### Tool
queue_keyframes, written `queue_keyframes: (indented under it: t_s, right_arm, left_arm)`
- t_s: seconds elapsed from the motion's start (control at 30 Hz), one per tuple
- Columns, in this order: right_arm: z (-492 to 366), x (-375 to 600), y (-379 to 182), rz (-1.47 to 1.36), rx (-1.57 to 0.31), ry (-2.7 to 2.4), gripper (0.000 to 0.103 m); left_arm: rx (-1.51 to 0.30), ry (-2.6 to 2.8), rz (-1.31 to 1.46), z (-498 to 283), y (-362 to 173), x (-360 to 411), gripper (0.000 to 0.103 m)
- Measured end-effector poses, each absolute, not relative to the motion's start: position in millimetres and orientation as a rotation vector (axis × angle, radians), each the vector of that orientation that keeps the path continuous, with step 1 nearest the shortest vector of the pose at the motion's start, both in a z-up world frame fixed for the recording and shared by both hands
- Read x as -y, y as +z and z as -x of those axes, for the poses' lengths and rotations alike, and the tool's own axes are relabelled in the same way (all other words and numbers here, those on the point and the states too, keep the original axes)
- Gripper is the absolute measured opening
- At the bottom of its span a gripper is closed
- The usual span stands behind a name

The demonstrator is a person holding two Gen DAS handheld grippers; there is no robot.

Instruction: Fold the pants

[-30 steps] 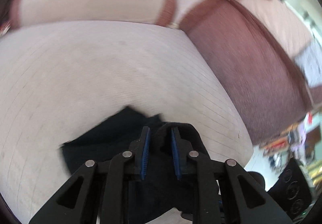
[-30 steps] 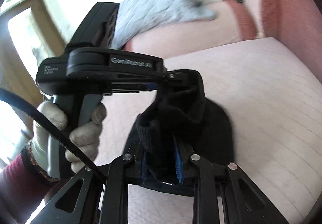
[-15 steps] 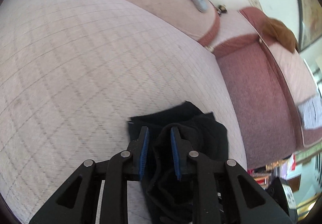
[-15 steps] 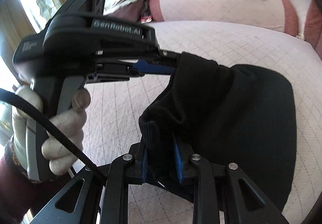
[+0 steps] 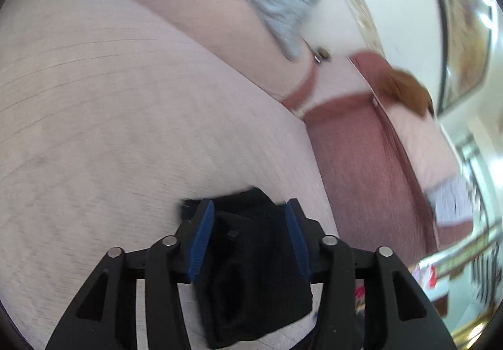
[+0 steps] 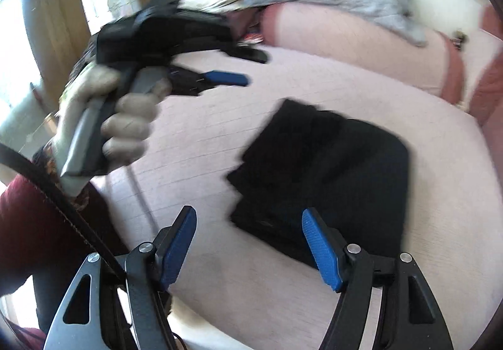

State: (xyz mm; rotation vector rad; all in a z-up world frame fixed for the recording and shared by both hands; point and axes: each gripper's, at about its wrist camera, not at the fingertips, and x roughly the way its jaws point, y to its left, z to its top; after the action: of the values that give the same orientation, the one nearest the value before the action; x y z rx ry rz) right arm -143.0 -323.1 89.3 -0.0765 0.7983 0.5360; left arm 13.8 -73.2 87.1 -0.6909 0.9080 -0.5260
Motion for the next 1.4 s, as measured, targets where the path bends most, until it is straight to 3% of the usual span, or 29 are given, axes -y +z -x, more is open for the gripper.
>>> queue_keyframes:
  t_s: [0.2, 0.27, 0.37, 0.47, 0.57, 0.83, 0.87, 0.93, 1.0, 1.1, 1.4]
  right_arm:
    - [109.0, 385.0, 76.4, -0.046, -0.839, 0.309, 0.075]
    - [97.8, 390.2, 65.1, -0.083, -0.877, 0.284, 0.075]
    - [86.8, 400.0, 40.7, -0.189, -0.947, 0.303, 0.076]
    - [79.7, 416.1, 19.3, -0.323, -0.979, 0.311, 0.084]
    - [82.7, 435.3, 13.2, -0.43, -0.965, 0.337, 0.085]
    - [112.7, 461.8, 55.7, -0.206, -0.766, 0.136, 0.085]
    - [118.1, 463.2, 62.3, -0.17, -0.718, 0.08, 0.085]
    - [127.3, 464.7, 75.1, -0.126, -0.633, -0.004, 0.088]
    - [132.5, 464.0, 91.4, -0.119, -0.544, -0.065, 0.101]
    - [132.7, 469.2, 106.2, -0.155, -0.449, -0.065, 0.103]
    - [101.0, 450.5, 89.1, -0.164, -0.582, 0.101, 0.103]
  left_arm:
    - [-1.059, -0.378, 0.452, -22.1, 55.1, 127.9, 0.051]
    - [-1.12, -0.335, 0.476, -26.7, 32.7, 120.3, 0.051]
    - [-1.159, -0.344, 0.615, -29.5, 7.2, 97.6, 0.06]
    - [-1.139, -0.384, 0.693, -27.5, 7.4, 88.2, 0.06]
    - [-1.102, -0.399, 0.656, -23.1, 16.7, 91.2, 0.06]
    - [-0.839, -0.162, 0.29, 23.7, 90.9, 119.4, 0.061]
    - [-0.804, -0.115, 0.25, 33.4, 97.1, 120.8, 0.064]
    - [-0.737, -0.023, 0.206, 55.8, 106.1, 125.8, 0.08]
    - [-0.674, 0.063, 0.188, 77.0, 113.4, 128.5, 0.09]
    - [-0.598, 0.158, 0.16, 94.5, 119.3, 134.6, 0.1]
    - [-0.723, 0.167, 0.1, 77.4, 91.6, 138.4, 0.102]
